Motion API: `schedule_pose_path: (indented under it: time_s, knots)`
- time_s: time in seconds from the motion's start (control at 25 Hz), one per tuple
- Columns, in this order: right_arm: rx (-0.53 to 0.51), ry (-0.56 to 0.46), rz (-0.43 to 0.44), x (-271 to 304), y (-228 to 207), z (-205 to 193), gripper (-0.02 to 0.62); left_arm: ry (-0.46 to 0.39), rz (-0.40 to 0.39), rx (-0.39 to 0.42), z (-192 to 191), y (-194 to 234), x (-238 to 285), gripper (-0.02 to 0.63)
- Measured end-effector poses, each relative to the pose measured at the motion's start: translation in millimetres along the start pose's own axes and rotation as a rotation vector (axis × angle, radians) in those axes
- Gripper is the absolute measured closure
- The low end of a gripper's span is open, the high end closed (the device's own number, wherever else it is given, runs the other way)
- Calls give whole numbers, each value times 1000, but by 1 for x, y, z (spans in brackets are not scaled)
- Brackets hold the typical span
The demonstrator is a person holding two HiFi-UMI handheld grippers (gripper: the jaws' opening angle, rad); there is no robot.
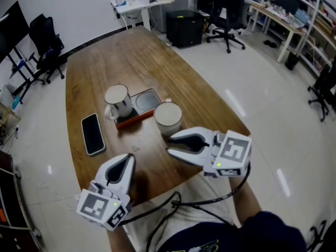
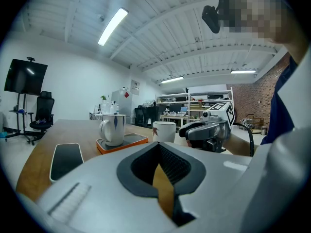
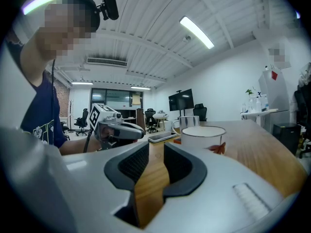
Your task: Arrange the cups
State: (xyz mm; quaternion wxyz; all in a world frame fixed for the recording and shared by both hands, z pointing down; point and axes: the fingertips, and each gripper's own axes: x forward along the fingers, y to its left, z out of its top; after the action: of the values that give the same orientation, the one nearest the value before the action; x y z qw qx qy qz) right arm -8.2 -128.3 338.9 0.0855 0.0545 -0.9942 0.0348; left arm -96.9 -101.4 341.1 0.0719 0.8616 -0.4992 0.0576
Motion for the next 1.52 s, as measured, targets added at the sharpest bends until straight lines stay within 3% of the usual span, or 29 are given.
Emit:
schedule_pose_path:
  time_s: [0.36, 0.44, 0.72, 0.96, 1.24, 1.52]
  knots:
    - [27, 81, 2, -13, -12, -16, 379, 0, 1, 0, -1, 0, 1, 603]
    - [38, 99, -25, -15, -18, -19, 308, -1, 0, 0, -1, 0, 1, 603]
    - [48, 61, -150, -30, -46, -15, 200, -1, 0, 1, 0, 1, 1, 603]
    - [49, 31, -211, -32, -56, -11, 14, 0, 0, 0, 0, 1, 1, 603]
    - [46, -6, -259, -22, -70, -3, 14, 1, 0, 0, 0, 0, 0, 603]
    - [41, 2, -204, 3, -78, -1, 14, -2, 1, 1, 0, 0, 1, 603]
